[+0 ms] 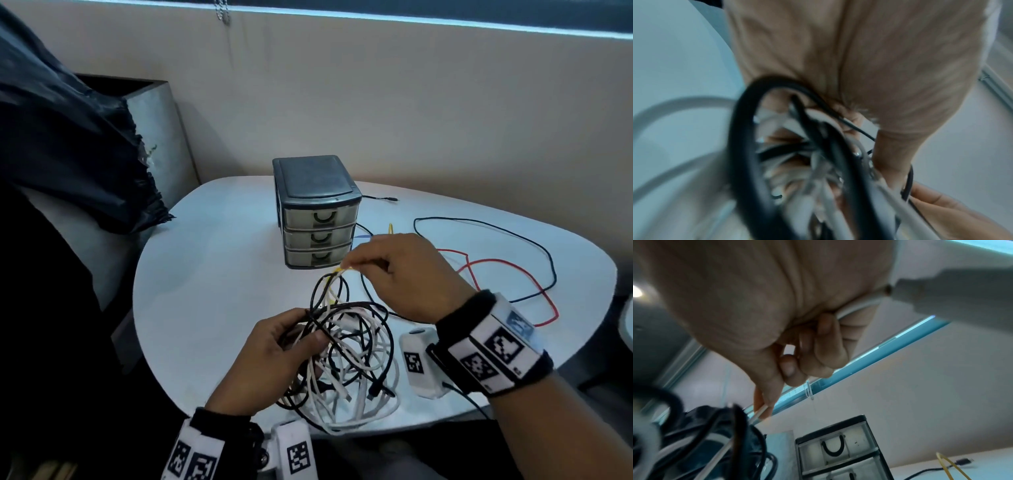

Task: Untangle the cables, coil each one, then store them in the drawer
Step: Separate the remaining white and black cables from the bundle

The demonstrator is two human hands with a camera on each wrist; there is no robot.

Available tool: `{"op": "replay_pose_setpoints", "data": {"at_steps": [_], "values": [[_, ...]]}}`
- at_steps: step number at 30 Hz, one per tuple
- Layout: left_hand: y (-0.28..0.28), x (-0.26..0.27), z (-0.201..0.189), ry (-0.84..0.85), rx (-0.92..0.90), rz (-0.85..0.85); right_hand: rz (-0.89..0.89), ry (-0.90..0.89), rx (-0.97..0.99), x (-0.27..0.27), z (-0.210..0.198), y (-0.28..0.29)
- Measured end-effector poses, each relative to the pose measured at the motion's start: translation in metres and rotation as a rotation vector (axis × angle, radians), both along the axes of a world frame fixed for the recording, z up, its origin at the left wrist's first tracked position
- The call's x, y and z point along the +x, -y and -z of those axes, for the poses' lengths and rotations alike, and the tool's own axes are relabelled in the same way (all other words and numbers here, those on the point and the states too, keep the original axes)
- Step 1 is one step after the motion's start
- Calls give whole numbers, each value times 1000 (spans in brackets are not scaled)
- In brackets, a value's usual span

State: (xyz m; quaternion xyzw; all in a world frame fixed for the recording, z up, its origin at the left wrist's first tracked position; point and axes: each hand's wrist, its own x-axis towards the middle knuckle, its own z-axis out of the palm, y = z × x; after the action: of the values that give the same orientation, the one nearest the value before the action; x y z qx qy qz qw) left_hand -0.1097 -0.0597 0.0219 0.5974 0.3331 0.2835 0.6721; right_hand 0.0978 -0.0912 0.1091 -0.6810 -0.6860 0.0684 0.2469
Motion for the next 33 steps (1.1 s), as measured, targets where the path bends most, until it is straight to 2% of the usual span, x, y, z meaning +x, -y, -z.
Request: {"op": "replay_pose_setpoints", "data": {"at_steps": [6, 11, 13, 15, 17, 19, 22, 25, 27, 33], "values": [[8, 8, -3, 30, -30, 15, -71, 208, -120, -12, -5, -6], [11, 11, 0, 27, -49, -22, -141, 278, -241, -14, 7, -5], [13, 13, 0, 29, -42, -58, -149, 251, -223, -14, 12, -1], [10, 14, 2, 57, -42, -143, -82, 98, 28, -11, 17, 7], [2, 14, 4, 115, -96, -266, 129, -193, 384, -8, 17, 23], [-5, 13, 5, 231, -218, -379, 301, -461, 554, -13, 18, 45], [-16, 13, 10, 407, -446, -471, 375, -611, 460, -28, 47, 69], [-18, 14, 13, 509, -636, -438, 407, -710, 212, -42, 92, 78], [-16, 14, 12, 540, -699, -409, 379, -743, 115, -56, 107, 81], [-10, 21, 8, 540, -650, -405, 344, -838, 296, -87, 100, 75]]}}
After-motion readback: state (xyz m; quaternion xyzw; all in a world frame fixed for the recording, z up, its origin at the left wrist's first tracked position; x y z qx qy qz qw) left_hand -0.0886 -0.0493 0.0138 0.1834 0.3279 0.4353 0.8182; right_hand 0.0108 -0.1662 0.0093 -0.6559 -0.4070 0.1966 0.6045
